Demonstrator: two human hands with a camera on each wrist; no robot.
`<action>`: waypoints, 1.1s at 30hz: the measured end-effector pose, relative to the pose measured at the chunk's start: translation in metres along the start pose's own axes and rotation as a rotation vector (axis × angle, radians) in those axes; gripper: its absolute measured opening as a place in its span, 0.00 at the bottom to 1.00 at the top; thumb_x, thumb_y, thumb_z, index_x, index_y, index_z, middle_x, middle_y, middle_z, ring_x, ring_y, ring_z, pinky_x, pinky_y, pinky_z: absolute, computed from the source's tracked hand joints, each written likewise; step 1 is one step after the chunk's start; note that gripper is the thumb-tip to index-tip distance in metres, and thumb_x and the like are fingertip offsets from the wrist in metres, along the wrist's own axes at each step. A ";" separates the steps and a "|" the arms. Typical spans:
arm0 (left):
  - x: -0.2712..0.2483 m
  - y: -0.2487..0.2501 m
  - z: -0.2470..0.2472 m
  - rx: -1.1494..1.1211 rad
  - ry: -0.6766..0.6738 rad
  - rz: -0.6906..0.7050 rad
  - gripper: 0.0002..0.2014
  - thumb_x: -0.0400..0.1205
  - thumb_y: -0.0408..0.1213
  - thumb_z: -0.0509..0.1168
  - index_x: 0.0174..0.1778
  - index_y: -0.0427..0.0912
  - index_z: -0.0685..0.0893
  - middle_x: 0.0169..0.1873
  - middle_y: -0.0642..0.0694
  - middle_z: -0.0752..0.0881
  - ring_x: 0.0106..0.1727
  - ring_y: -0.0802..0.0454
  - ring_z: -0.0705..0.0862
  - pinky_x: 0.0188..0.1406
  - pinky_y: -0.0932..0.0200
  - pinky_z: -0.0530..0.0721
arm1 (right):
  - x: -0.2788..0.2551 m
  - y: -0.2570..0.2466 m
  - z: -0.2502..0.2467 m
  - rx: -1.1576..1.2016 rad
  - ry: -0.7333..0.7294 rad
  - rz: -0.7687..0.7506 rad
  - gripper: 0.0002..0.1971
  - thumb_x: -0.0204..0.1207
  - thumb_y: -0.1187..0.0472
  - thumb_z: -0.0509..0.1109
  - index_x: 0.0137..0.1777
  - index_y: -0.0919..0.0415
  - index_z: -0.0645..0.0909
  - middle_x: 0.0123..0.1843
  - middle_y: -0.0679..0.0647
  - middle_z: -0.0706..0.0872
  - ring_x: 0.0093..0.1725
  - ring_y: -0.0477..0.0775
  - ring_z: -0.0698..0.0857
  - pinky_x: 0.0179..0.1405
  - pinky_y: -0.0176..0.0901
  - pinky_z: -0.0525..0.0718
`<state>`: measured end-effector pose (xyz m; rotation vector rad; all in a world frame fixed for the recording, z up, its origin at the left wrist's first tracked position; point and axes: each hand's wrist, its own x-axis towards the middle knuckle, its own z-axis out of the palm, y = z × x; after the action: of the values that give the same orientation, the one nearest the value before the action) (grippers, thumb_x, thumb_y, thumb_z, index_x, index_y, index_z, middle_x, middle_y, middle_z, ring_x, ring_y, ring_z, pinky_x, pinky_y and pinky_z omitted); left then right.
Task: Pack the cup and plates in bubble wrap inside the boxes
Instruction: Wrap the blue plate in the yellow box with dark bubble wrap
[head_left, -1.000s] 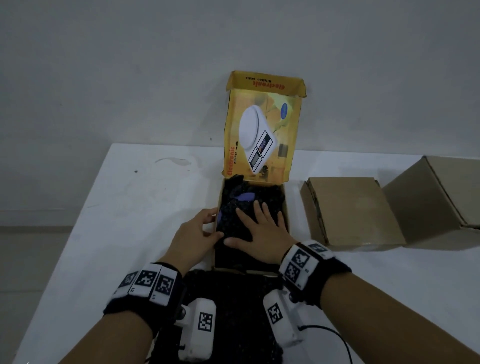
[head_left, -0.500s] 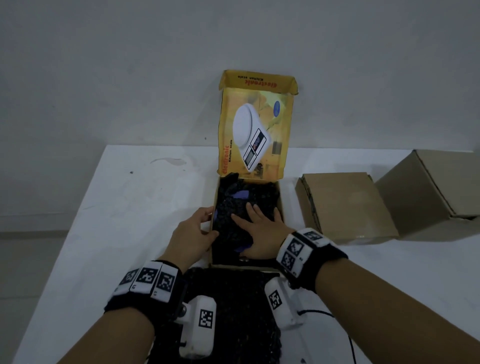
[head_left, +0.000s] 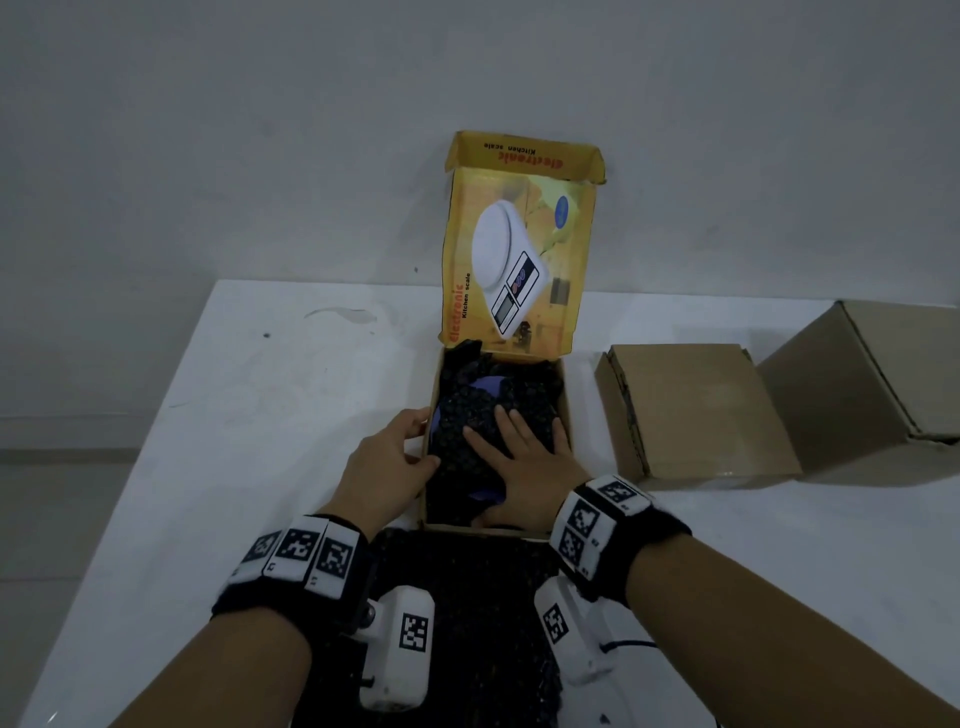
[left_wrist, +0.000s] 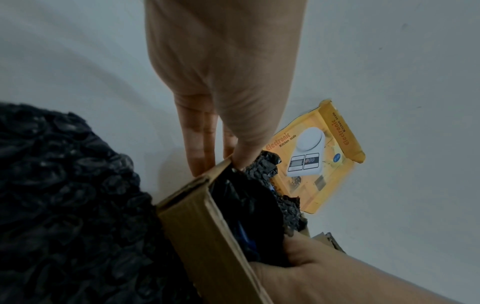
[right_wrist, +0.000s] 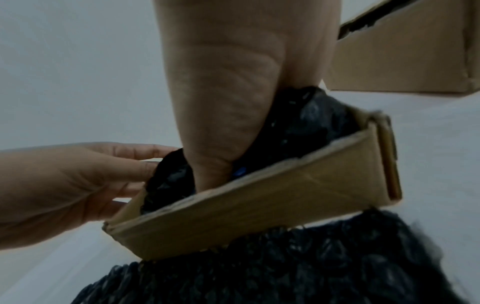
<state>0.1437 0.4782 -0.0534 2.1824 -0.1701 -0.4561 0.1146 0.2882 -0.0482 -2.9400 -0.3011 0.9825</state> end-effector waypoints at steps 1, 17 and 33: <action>0.000 0.000 0.000 0.003 0.000 -0.004 0.26 0.77 0.37 0.69 0.70 0.59 0.74 0.64 0.52 0.82 0.52 0.49 0.87 0.56 0.49 0.84 | 0.001 -0.002 0.002 -0.006 0.019 0.010 0.50 0.70 0.27 0.60 0.80 0.38 0.29 0.82 0.52 0.25 0.81 0.54 0.28 0.75 0.73 0.31; 0.004 0.001 0.001 0.043 0.001 -0.031 0.24 0.78 0.38 0.69 0.70 0.58 0.74 0.66 0.50 0.82 0.57 0.46 0.86 0.59 0.50 0.82 | -0.022 0.024 -0.025 -0.187 -0.032 -0.062 0.51 0.72 0.41 0.72 0.83 0.43 0.38 0.85 0.54 0.38 0.84 0.56 0.43 0.79 0.68 0.37; 0.000 0.000 0.000 -0.001 -0.017 -0.013 0.24 0.81 0.39 0.65 0.74 0.57 0.72 0.69 0.48 0.80 0.62 0.45 0.84 0.62 0.47 0.81 | -0.040 0.020 -0.019 -0.089 0.105 -0.093 0.43 0.75 0.54 0.69 0.84 0.46 0.47 0.86 0.55 0.42 0.84 0.56 0.42 0.79 0.70 0.39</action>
<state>0.1439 0.4778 -0.0536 2.1806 -0.1647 -0.4822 0.0977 0.2618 -0.0108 -3.0114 -0.4851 0.8211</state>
